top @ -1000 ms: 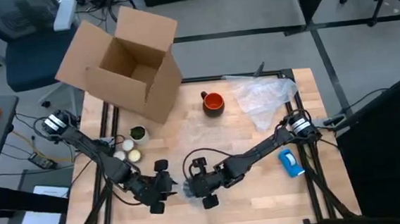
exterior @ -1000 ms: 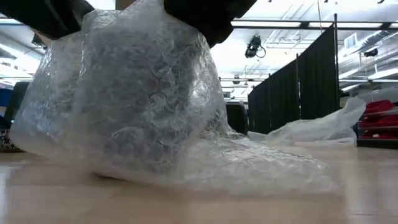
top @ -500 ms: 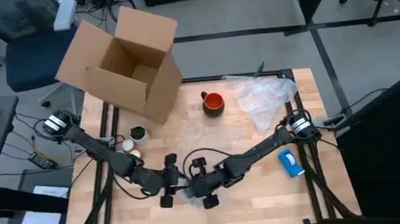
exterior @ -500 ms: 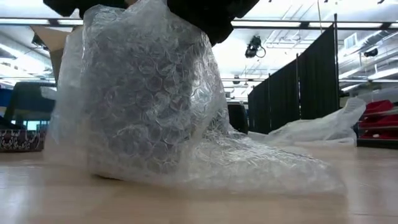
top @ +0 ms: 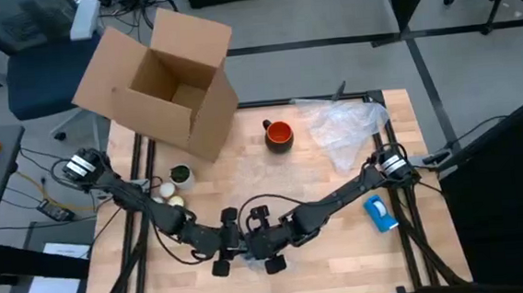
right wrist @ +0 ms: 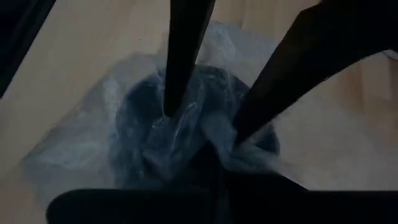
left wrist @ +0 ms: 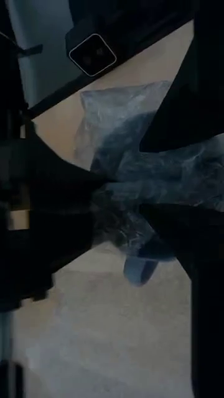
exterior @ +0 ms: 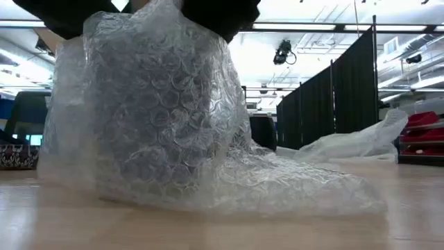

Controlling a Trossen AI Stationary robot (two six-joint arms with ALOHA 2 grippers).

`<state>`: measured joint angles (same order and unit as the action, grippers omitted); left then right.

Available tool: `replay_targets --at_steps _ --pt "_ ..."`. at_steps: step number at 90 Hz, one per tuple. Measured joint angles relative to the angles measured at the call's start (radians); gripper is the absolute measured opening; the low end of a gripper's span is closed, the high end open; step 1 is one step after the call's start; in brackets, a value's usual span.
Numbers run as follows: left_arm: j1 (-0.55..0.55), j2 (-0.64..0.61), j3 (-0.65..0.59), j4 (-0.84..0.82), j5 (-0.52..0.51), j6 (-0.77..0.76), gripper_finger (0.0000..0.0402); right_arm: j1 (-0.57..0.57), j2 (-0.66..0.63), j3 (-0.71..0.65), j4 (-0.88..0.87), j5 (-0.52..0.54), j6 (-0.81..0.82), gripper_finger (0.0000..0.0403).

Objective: Wrap mug
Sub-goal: Wrap the blue mug with bubble wrap

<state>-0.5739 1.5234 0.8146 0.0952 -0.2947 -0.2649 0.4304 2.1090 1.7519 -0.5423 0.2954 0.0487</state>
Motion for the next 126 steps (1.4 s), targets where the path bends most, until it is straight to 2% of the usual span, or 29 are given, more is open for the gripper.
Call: replay_targets --at_steps 19,39,53,73,85,103,113,118,126 --pt "0.0 0.0 0.0 -0.004 0.001 -0.001 0.0129 0.026 -0.002 0.107 -0.137 0.057 0.0 0.0" --pt "0.0 0.001 0.0 -0.004 0.001 -0.001 0.0129 0.044 -0.004 0.142 -0.116 0.078 -0.028 0.0" --pt "0.0 0.001 0.0 0.0 -0.002 -0.001 0.0129 0.035 -0.002 0.075 -0.053 0.081 -0.017 0.0" --pt "0.0 -0.002 0.001 -0.003 -0.006 0.0 0.0129 0.005 -0.002 -0.036 0.059 0.002 0.028 0.0" --pt "0.0 -0.031 0.058 -0.101 -0.004 -0.001 0.0129 -0.005 -0.002 -0.05 0.053 -0.01 0.049 0.0" --pt "-0.037 -0.085 0.188 -0.366 0.008 -0.034 0.0129 -0.005 -0.002 -0.054 0.052 -0.021 0.048 0.0" --pt "-0.073 -0.096 0.212 -0.422 0.006 -0.061 0.0129 -0.006 -0.002 -0.054 0.051 -0.032 0.048 0.0" --pt "-0.089 -0.089 0.212 -0.422 -0.02 -0.054 0.0129 -0.008 -0.002 -0.054 0.05 -0.038 0.047 0.0" --pt "-0.096 -0.064 0.212 -0.423 -0.125 -0.05 0.0129 -0.021 -0.002 -0.055 0.05 -0.087 0.032 0.0"
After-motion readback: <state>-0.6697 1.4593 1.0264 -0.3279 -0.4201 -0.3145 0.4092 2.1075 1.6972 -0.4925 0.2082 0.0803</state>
